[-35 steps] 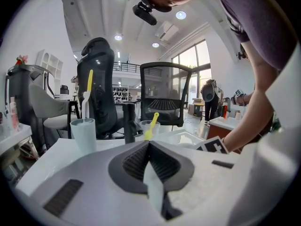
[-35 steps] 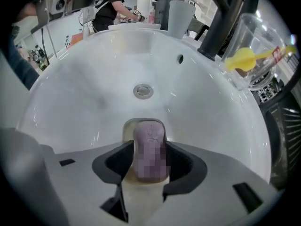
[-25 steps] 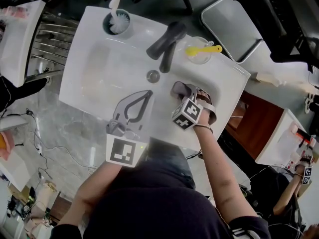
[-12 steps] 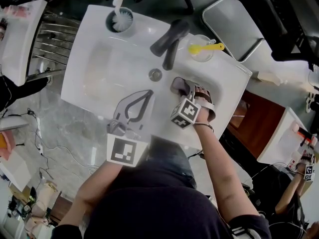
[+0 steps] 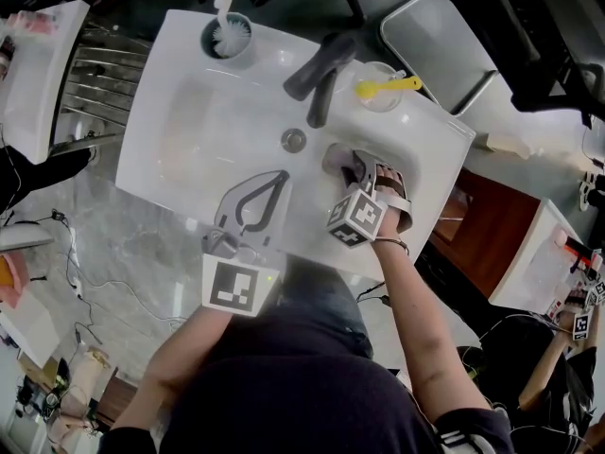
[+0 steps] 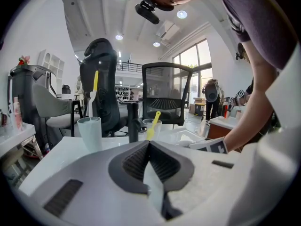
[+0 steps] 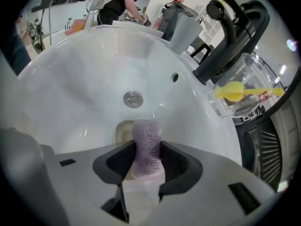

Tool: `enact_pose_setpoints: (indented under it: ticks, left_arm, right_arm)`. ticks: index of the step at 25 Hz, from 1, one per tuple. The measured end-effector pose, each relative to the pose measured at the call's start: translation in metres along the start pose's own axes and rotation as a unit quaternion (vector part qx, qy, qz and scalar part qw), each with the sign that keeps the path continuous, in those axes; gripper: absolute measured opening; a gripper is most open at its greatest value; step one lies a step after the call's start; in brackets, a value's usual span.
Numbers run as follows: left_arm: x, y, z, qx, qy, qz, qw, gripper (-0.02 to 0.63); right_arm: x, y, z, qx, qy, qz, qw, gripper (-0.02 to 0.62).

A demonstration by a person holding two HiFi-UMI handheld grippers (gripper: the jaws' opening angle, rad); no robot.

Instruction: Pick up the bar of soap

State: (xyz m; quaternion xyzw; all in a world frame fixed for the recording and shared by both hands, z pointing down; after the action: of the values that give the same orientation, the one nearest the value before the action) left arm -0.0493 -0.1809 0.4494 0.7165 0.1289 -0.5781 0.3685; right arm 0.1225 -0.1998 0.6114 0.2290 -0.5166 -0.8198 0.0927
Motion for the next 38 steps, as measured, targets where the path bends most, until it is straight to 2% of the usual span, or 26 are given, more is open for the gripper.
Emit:
enact_pose_setpoints:
  ticks: [9, 16, 27, 32, 38]
  left_arm:
    - [0.007, -0.002, -0.005, -0.006, 0.004, -0.014, 0.9999, 0.0]
    - [0.024, -0.004, -0.009, -0.009, 0.007, -0.045, 0.9989, 0.0]
    - [0.082, -0.016, -0.014, -0.02, 0.021, -0.119, 0.9925, 0.0]
    - [0.115, -0.02, -0.024, -0.032, 0.031, -0.157, 0.9866, 0.0]
    - [0.157, -0.024, -0.035, -0.034, 0.043, -0.197, 0.9789, 0.0]
  right_arm:
    - [0.01, -0.055, -0.018, -0.062, 0.052, -0.055, 0.995, 0.187]
    - [0.019, -0.119, -0.036, -0.134, 0.109, -0.117, 0.978, 0.187]
    - [0.033, -0.241, -0.06, -0.26, 0.172, -0.213, 0.926, 0.187]
    - [0.033, -0.289, -0.071, -0.297, 0.208, -0.26, 0.895, 0.187]
    - [0.026, -0.341, -0.085, -0.331, 0.262, -0.319, 0.848, 0.187]
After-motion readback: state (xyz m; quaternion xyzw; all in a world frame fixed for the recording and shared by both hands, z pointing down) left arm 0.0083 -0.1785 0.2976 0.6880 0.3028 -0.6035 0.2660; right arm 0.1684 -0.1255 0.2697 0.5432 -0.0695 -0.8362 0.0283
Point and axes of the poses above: the fingertips, and each gripper's own axes: y forward along the fingers, z to its left, x out of its top, the point moved 8 cm from there along -y, backward along the fingers, and after that the axes turned 3 degrees about y, right-handed, at the moved point
